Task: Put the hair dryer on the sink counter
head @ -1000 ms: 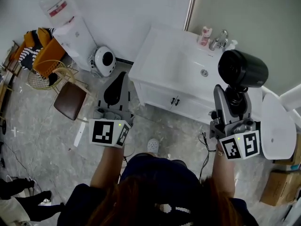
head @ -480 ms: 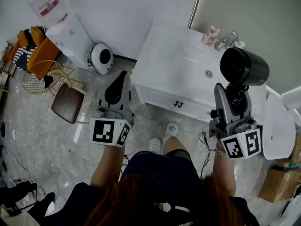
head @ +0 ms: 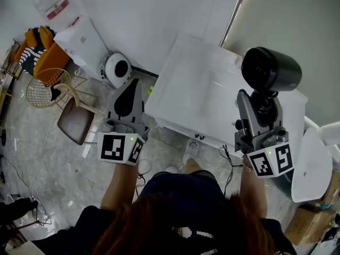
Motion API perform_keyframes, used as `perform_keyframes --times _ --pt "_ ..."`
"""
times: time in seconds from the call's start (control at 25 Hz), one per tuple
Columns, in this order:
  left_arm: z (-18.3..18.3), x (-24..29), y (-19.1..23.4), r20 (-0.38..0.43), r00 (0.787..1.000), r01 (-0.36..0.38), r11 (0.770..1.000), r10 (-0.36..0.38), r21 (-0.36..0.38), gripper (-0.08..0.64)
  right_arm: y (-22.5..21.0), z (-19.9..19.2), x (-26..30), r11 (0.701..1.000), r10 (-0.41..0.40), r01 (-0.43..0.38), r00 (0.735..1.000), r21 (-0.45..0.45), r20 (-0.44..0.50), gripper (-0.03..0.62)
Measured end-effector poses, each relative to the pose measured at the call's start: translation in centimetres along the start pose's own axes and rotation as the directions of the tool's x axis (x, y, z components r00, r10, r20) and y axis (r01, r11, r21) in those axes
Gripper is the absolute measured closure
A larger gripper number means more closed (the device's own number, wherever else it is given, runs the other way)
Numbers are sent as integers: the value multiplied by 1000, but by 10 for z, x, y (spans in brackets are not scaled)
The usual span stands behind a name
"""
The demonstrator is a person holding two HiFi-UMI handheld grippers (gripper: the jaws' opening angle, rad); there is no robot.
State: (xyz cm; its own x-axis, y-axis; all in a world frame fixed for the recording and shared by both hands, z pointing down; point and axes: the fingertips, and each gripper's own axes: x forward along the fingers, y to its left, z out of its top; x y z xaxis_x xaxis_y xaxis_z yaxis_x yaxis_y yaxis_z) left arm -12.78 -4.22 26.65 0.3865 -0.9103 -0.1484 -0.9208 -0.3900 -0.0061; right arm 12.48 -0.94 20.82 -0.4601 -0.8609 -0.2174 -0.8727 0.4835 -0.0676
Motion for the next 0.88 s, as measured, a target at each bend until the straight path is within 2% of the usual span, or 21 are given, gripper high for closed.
perform_keyframes --times 0.44,0.72,0.88 --pt "-15 131 -5 16 998 -66 998 66 11 541 -120 -8 92 998 56 -56 998 28 -2 301" --pt "-34 171 13 -21 997 -79 997 79 4 541 -146 -36 137 996 58 -55 998 71 -41 301" --pt "-44 197 31 -31 998 -49 999 48 -8 541 -148 -54 161 997 35 -30 997 76 -66 301"
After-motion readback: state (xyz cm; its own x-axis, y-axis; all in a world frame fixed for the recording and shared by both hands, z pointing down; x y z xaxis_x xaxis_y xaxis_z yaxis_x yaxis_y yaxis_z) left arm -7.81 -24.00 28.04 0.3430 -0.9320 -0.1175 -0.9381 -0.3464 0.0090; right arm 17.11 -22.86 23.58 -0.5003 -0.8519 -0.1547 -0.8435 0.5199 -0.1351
